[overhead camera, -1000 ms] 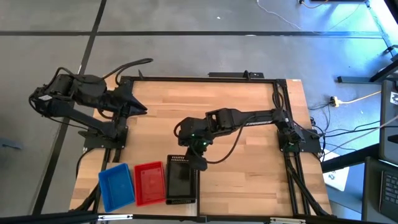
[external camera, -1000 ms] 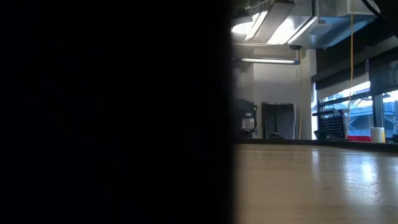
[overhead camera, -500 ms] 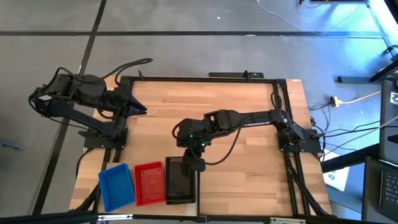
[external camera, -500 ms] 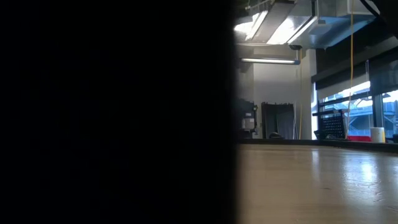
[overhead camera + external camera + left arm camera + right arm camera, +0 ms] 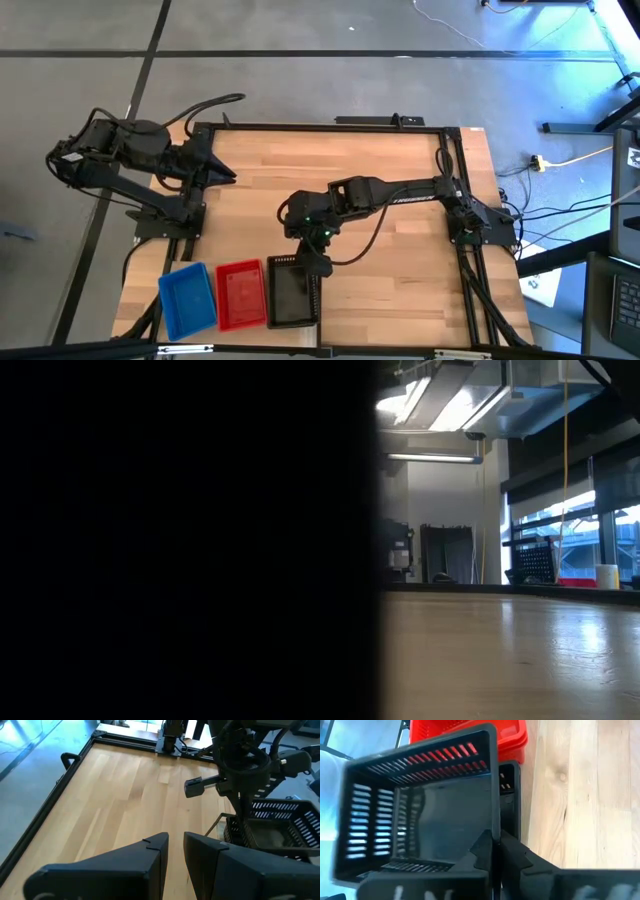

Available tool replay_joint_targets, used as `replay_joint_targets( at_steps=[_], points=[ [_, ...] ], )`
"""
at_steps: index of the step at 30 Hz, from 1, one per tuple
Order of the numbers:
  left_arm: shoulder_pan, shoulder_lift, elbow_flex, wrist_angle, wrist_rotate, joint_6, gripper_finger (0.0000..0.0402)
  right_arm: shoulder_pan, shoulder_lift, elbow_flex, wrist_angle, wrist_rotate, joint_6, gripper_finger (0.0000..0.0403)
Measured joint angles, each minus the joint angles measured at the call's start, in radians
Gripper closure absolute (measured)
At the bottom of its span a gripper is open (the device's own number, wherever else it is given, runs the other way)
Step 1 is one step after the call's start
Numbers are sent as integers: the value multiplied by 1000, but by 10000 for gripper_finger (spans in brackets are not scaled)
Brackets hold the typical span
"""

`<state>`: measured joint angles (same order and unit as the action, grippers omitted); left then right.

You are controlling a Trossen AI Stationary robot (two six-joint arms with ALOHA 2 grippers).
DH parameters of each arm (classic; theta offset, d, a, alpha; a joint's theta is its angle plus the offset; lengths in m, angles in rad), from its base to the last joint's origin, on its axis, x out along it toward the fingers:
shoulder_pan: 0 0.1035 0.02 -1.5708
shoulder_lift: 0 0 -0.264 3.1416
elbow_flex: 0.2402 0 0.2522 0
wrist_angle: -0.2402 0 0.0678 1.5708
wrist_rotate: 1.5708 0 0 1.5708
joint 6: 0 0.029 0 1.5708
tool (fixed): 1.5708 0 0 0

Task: Stack baskets on shelf by color
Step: Stack the black bin on top of the other black bin on the shelf

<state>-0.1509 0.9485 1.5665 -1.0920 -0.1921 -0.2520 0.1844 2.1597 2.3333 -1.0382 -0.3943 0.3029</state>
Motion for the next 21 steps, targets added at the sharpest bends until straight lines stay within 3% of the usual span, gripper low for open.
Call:
replay_joint_targets(
  at_steps=[11,21],
  points=[
    [0,0,0,0,0,0,349,0,0,0,4,0,-3,316],
    [0,0,0,0,0,-1,349,0,0,4,7,-30,5,312]
  ],
)
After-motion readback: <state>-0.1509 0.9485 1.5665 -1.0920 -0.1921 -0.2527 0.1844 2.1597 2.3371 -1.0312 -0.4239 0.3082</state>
